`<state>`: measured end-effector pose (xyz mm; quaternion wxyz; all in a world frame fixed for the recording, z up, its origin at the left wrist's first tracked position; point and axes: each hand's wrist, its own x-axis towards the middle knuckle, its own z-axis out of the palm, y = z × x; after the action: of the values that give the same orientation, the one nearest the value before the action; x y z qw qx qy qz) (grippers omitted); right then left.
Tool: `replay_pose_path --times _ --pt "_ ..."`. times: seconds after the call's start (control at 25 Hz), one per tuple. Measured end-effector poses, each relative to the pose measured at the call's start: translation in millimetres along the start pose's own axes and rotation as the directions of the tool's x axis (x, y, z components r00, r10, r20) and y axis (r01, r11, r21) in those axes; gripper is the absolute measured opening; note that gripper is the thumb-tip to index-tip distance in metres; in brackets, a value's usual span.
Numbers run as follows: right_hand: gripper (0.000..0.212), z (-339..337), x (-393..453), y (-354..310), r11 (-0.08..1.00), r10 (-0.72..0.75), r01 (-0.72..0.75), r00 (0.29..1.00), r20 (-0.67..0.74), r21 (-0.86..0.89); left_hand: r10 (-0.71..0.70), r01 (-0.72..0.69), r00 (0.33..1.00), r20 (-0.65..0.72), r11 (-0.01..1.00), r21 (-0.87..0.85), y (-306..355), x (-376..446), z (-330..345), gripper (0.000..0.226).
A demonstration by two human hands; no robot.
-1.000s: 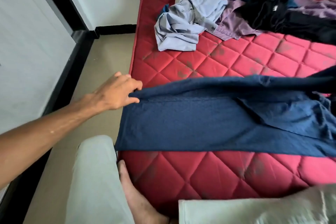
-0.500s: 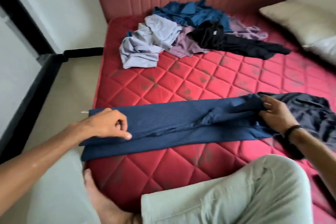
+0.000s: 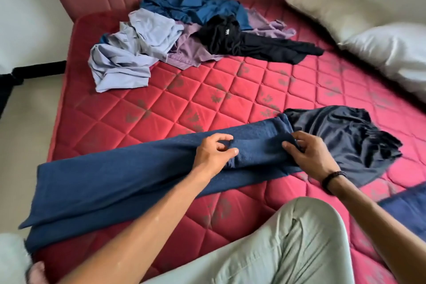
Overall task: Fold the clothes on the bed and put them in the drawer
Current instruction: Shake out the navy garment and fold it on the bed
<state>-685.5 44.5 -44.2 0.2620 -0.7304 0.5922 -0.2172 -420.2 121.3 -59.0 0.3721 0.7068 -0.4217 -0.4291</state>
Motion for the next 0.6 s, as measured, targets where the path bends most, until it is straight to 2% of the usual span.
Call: replay_pose_path --times 0.08,0.12,0.16,0.2,0.24,0.28,0.32,0.36,0.4,0.44,0.48,0.52,0.6 --pt "0.024 6.6 5.6 -5.4 0.989 0.138 -0.140 0.989 -0.048 -0.045 0.003 -0.002 1.000 -0.012 0.999 0.050 -8.6 -4.9 -11.9 0.041" --pt "0.036 11.1 5.2 -10.5 0.974 0.166 -0.179 0.981 -0.097 -0.142 0.054 -0.049 0.998 -0.035 0.990 0.132 -13.9 -9.2 -19.4 0.039" --pt "0.051 18.5 1.5 -15.6 0.953 0.114 -0.147 0.984 -0.136 -0.266 0.141 -0.120 0.987 -0.073 0.964 0.237 -21.8 -14.4 -31.1 0.037" --pt "0.063 26.9 -5.9 -25.6 0.930 0.002 -0.061 0.987 -0.160 -0.363 0.241 -0.182 0.962 -0.128 0.917 0.356 -32.3 -21.0 -50.3 0.036" --pt "0.068 37.0 -12.0 -31.4 0.896 -0.130 0.061 0.983 -0.128 -0.440 0.328 -0.197 0.921 -0.210 0.858 0.474 -44.0 -27.0 -74.1 0.037" --pt "0.071 50.4 -18.7 -42.8 0.847 -0.202 0.177 0.979 0.003 -0.501 0.373 -0.130 0.869 -0.324 0.806 0.578 -61.2 -33.9 -106.9 0.041" --pt "0.071 65.4 -22.3 -51.8 0.807 -0.175 0.247 0.967 0.184 -0.535 0.372 0.004 0.811 -0.452 0.768 0.641 -81.1 -42.3 -144.0 0.048" --pt "0.070 77.4 -24.3 -59.2 0.781 -0.067 0.254 0.942 0.328 -0.570 0.302 0.183 0.757 -0.579 0.753 0.632 -100.4 -51.2 -179.3 0.057" --pt "0.070 89.0 -23.4 -64.5 0.747 0.055 0.243 0.905 0.422 -0.619 0.149 0.364 0.711 -0.688 0.759 0.540 -120.2 -62.8 -213.0 0.068" --pt "0.073 93.8 -19.5 -67.3 0.715 0.154 0.221 0.875 0.458 -0.663 -0.064 0.516 0.659 -0.750 0.764 0.388 -135.7 -74.2 -238.1 0.078" --pt "0.080 97.0 -17.9 -69.0 0.679 0.204 0.212 0.865 0.459 -0.703 -0.274 0.627 0.602 -0.750 0.744 0.232 -148.8 -85.8 -257.3 0.086" --pt "0.086 94.6 -15.2 -71.8 0.602 0.263 0.230 0.847 0.462 -0.765 -0.419 0.680 0.578 -0.701 0.721 0.130 -157.1 -94.5 -267.2 0.091" --pt "0.078 90.3 -14.1 -102.3 0.475 0.327 0.259 0.836 0.441 -0.841 -0.498 0.674 0.622 -0.604 0.733 0.091 -166.3 -107.9 -281.1 0.091"
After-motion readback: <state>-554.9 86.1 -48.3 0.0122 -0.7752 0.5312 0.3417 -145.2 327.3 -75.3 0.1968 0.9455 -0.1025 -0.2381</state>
